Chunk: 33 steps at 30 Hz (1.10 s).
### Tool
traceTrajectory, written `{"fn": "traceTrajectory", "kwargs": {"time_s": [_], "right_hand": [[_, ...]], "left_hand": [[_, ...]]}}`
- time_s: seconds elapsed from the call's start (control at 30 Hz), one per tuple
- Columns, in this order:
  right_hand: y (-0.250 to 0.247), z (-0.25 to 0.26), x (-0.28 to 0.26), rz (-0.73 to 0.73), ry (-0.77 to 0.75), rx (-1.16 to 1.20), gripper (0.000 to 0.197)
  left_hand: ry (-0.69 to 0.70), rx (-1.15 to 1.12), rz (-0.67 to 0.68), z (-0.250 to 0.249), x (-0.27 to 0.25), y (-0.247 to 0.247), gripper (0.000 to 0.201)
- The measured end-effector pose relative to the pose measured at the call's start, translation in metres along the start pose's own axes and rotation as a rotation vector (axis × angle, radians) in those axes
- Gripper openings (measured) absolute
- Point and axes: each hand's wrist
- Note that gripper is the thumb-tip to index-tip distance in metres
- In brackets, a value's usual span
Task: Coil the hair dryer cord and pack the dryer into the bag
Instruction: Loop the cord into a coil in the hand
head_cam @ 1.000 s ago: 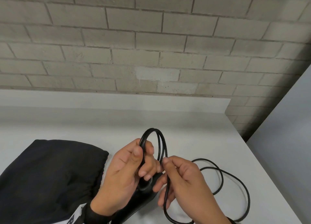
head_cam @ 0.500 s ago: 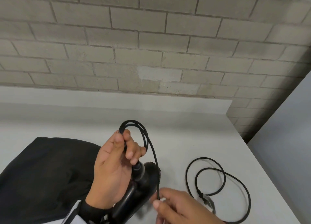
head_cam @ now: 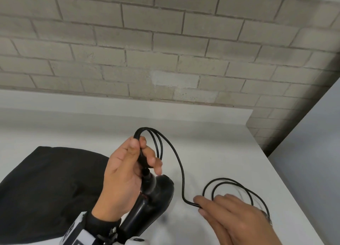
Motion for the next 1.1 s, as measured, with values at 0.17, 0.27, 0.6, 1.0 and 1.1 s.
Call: {"fn": "traceTrajectory", "kwargs": {"time_s": [0.17,0.27,0.6,1.0,1.1], "right_hand": [[-0.020,0.016,0.012,0.055,-0.100,-0.157,0.010],[-0.029,0.018,0.019,0.114,-0.158,-0.114,0.015],[-0.045,0.004,0.046,0.000,-0.200,0.172,0.018],[-0.026,-0.001,0.059,-0.168,-0.124,0.339,0.017],[-0.023,-0.003,0.060,-0.130,-0.054,0.387,0.015]], "left_hand": [[-0.022,0.162,0.099,0.000,-0.001,0.006,0.040],[-0.049,0.191,0.183,0.000,-0.004,0.010,0.038],[-0.121,0.218,0.422,-0.002,-0.009,0.024,0.039],[-0.209,-0.081,0.430,0.004,-0.013,0.024,0.034],[-0.225,-0.124,0.419,0.005,-0.013,0.025,0.036]]}}
Point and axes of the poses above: each hand's wrist, its own x-axis towards the middle knuckle, its own y-axis out of the palm, z = x × y, and after that the axes turned 11 degrees about z, right-handed
